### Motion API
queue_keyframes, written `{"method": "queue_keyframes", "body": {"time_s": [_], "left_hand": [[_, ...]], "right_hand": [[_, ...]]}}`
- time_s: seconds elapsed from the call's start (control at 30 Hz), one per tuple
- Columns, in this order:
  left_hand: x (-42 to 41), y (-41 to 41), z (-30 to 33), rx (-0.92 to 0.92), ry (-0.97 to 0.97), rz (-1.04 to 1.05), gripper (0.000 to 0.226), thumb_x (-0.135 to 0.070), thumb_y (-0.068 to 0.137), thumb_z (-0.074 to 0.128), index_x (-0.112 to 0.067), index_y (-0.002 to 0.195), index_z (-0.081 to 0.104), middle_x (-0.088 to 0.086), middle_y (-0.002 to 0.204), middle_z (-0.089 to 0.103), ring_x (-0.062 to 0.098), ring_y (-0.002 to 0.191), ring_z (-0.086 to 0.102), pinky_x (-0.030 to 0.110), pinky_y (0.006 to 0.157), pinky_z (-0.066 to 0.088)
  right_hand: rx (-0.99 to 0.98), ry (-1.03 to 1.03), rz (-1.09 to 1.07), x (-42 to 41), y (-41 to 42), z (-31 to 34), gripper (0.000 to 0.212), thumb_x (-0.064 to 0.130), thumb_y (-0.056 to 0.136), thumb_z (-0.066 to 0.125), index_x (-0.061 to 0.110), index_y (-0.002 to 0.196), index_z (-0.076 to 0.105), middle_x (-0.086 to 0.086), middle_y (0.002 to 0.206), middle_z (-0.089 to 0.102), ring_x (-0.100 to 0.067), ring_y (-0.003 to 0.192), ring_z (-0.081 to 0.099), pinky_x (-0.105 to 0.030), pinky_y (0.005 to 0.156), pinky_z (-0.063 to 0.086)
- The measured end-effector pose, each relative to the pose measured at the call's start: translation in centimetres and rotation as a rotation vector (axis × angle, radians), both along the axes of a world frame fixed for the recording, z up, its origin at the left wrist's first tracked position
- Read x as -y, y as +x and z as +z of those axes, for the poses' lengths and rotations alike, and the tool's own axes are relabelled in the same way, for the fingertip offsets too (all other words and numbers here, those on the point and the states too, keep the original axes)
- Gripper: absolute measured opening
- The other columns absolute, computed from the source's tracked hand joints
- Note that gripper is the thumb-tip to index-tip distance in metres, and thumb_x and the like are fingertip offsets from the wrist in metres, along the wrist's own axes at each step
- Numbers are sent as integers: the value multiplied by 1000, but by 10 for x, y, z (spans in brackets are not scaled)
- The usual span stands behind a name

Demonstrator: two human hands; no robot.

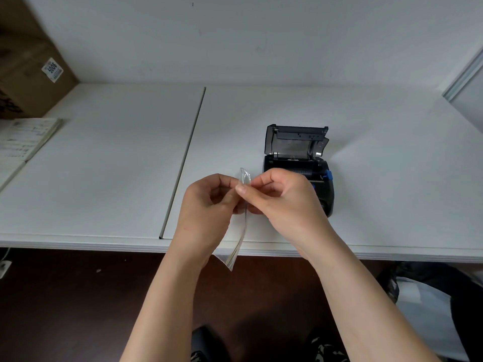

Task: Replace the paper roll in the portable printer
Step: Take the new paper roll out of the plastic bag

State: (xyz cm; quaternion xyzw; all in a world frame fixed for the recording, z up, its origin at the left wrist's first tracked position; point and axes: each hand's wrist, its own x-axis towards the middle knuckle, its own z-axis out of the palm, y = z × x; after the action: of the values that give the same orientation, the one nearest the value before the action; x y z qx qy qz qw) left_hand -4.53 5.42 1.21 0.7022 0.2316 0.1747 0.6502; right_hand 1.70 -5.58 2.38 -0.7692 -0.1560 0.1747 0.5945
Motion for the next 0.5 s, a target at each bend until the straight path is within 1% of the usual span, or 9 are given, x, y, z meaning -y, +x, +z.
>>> {"method": "queue_keyframes", "body": {"time_s": [0.07, 0.13, 0.27, 0.33, 0.43, 0.5], "left_hand": [[0, -1, 1, 8, -44, -13, 10, -4, 89, 59, -1, 85, 67, 12, 72, 69, 21, 68, 67, 29, 71, 59], [0, -1, 1, 13, -81, -5, 10, -6, 89, 60, 0, 85, 67, 10, 71, 69, 18, 65, 67, 25, 69, 57], [1, 0, 1, 10, -71, 18, 12, -9, 89, 61, 0, 84, 67, 11, 70, 69, 17, 62, 64, 25, 66, 55], [1, 0, 1, 5, -54, 36, 12, -8, 89, 60, -1, 82, 67, 9, 67, 68, 17, 61, 63, 24, 65, 54], [0, 1, 2, 29, -110, 90, 14, -6, 90, 59, -3, 78, 65, 6, 64, 65, 14, 58, 63, 21, 63, 53], [1, 1, 3, 53, -130, 112, 15, -5, 90, 59, -3, 76, 65, 6, 63, 64, 13, 57, 62, 20, 62, 53]], "right_hand": [[6, 39, -19, 1, 2, -1, 10, 19, 80, 74, 10, 81, 71, -2, 68, 71, -7, 57, 68, -20, 57, 55], [2, 62, -28, 2, 3, -2, 8, 15, 82, 71, 7, 80, 71, -3, 67, 71, -6, 56, 68, -15, 56, 52], [25, 71, -16, 1, 3, -3, 9, 12, 84, 68, 5, 79, 68, -7, 68, 71, -7, 56, 68, -15, 56, 52], [43, 62, -13, 1, 4, -4, 10, 10, 85, 66, 6, 76, 65, -6, 65, 70, -7, 54, 67, -15, 55, 52], [6, 101, -49, 1, 5, -6, 10, 4, 85, 61, 3, 76, 59, -3, 59, 67, -6, 50, 64, -15, 53, 49], [-5, 116, -65, 0, 5, -6, 8, 3, 86, 60, 0, 78, 58, -3, 59, 67, -5, 49, 63, -15, 53, 49]]}}
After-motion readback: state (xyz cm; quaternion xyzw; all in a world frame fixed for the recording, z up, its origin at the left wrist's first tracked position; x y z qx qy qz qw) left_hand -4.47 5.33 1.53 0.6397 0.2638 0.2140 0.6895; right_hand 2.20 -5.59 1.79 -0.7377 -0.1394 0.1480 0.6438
